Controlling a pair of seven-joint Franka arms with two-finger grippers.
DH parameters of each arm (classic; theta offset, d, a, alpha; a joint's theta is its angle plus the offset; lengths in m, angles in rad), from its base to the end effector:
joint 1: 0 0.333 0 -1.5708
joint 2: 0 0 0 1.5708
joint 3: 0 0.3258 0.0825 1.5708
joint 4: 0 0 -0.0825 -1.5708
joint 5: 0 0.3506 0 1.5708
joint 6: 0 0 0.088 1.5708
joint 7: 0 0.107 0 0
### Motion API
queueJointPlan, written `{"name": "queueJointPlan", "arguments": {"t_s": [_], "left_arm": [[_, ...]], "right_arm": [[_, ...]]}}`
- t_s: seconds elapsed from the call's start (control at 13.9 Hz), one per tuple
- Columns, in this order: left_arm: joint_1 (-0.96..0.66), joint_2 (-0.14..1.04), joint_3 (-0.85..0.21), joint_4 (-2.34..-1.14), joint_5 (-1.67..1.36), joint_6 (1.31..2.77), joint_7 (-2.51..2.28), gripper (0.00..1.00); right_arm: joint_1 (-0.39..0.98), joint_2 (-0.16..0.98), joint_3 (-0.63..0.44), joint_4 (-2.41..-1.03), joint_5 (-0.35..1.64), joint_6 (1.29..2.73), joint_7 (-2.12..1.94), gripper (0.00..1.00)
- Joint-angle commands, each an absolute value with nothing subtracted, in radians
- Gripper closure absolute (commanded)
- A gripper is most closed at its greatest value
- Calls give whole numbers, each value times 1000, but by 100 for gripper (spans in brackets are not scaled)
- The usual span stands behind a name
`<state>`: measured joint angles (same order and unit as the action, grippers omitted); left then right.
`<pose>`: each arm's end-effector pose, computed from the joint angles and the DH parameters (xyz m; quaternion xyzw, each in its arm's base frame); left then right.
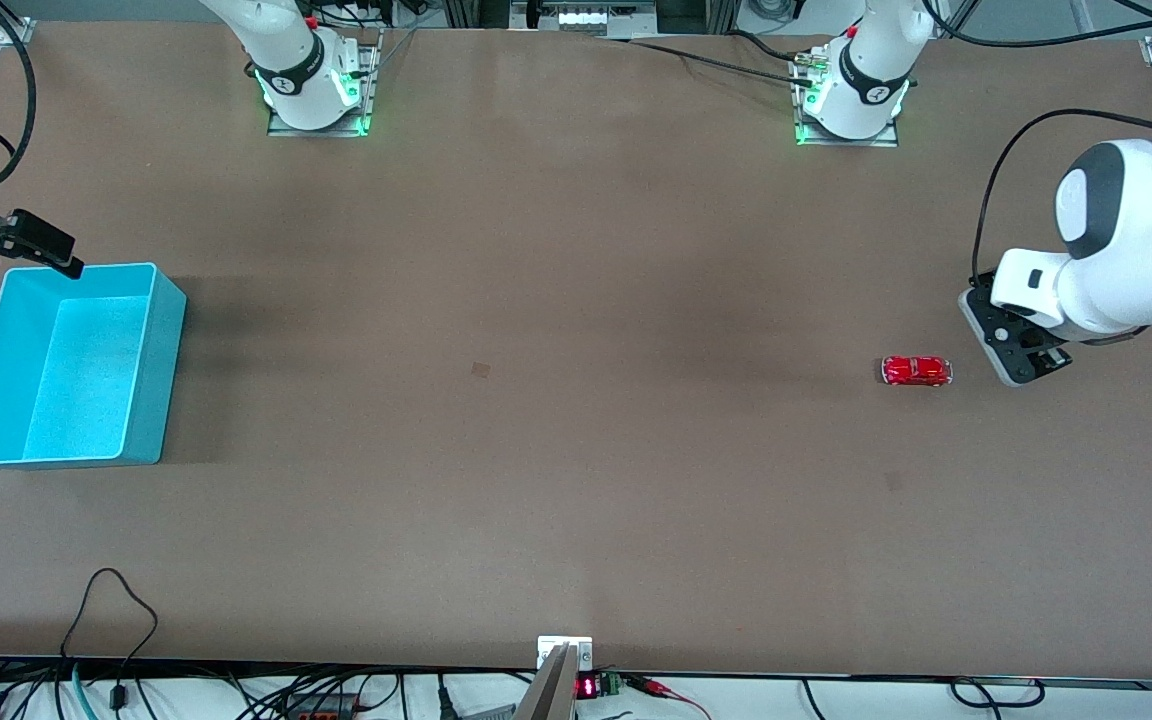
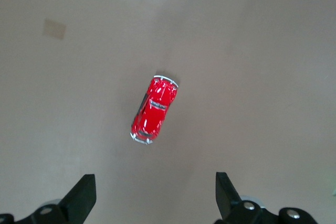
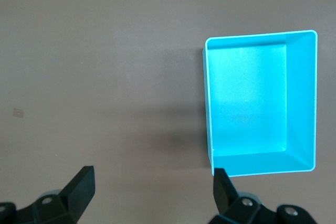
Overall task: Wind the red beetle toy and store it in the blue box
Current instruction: 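Lower the left gripper and close it around the red car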
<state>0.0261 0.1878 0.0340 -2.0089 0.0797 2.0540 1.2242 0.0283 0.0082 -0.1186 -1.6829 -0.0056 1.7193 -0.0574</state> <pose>0.5451 0.0365 0.3809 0.8209 -0.5654 -0.0792 0.0130 0.5319 -0.0484 0.5935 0.9998 -0.0161 0.0138 0.0043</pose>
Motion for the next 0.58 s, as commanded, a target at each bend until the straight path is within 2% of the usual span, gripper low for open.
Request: {"name": "queueJointPlan", "arguments": {"t_s": [0.0, 0.29, 0.5], "left_arm": [[46, 156, 29, -2170, 101, 2276, 1380, 0], [46, 273, 29, -2197, 101, 2457, 1456, 0], [46, 345, 29, -2195, 101, 2516, 1499, 0]], "right_arm": [[29, 14, -115, -1660, -21, 1715, -58, 0], [28, 15, -115, -1658, -20, 1715, -54, 0], [23, 17, -117, -1660, -11, 1704, -48, 0]]}}
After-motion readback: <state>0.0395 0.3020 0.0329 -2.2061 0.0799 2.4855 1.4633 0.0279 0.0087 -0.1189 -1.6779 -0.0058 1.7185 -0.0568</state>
